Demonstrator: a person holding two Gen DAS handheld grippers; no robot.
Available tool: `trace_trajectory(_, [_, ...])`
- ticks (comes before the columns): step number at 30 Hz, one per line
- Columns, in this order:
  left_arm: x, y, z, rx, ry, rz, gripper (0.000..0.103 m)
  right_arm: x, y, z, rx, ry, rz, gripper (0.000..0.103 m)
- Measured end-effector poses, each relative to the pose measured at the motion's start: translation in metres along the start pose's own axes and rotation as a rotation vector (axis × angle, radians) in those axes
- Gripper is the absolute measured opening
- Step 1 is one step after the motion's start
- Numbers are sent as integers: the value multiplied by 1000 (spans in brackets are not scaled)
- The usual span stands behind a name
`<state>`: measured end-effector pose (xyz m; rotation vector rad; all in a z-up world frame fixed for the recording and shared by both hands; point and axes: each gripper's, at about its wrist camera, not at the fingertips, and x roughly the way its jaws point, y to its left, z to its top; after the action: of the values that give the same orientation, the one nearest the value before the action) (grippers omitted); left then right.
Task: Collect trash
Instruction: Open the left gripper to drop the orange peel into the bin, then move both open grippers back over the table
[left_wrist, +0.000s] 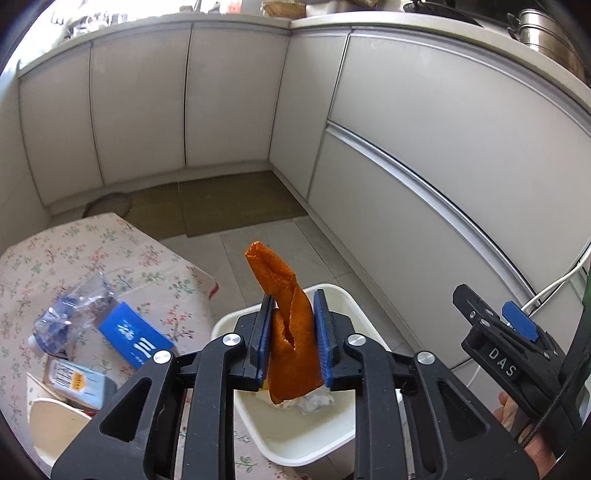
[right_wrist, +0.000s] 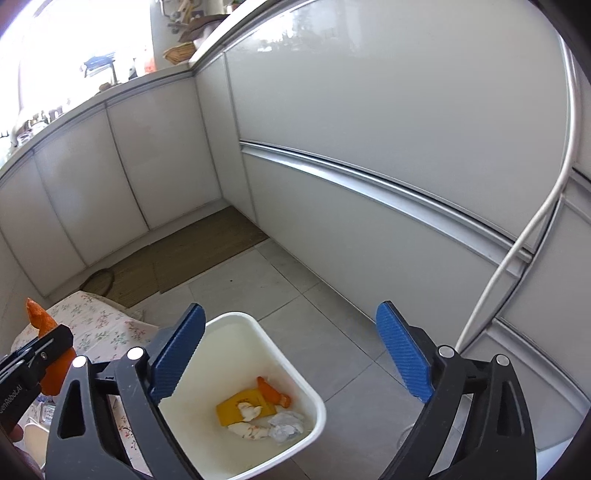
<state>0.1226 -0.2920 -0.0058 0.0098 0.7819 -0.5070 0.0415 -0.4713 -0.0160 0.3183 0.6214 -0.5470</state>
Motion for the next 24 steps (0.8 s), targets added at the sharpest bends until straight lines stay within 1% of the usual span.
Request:
trace_trajectory(1, [5, 1, 0, -12, 12, -8, 23, 2, 0, -1, -1, 10, -3, 91])
trace_trajectory(3, [9, 1, 1, -20, 26, -7, 29, 2, 0, -2, -5, 15, -6, 91])
trace_trajectory(5, [11, 1, 0, -19, 29, 9, 48, 1, 3, -3, -16, 7, -8, 91])
trace_trajectory(8, [9, 4, -2, -22, 17, 39, 67, -2, 8, -2, -37, -11, -13, 91])
trace_trajectory(13, [7, 14, -5, -35, 14, 87, 74, -3, 20, -6, -74, -21, -8, 91])
trace_trajectory(14, [5, 17, -6, -37, 7, 102, 77, -3, 23, -7, -81, -22, -6, 91])
trace_trajectory(16, [0, 24, -7, -39, -15, 134, 79, -4, 27, -8, -96, -27, 0, 91])
trace_trajectory(21, [-11, 37, -9, -30, -46, 183, 82, -11, 49, -12, -143, -52, 23, 91])
trace_trajectory(24, [-23, 49, -11, -32, -68, 216, 87, -16, 66, -16, -173, -62, 43, 91])
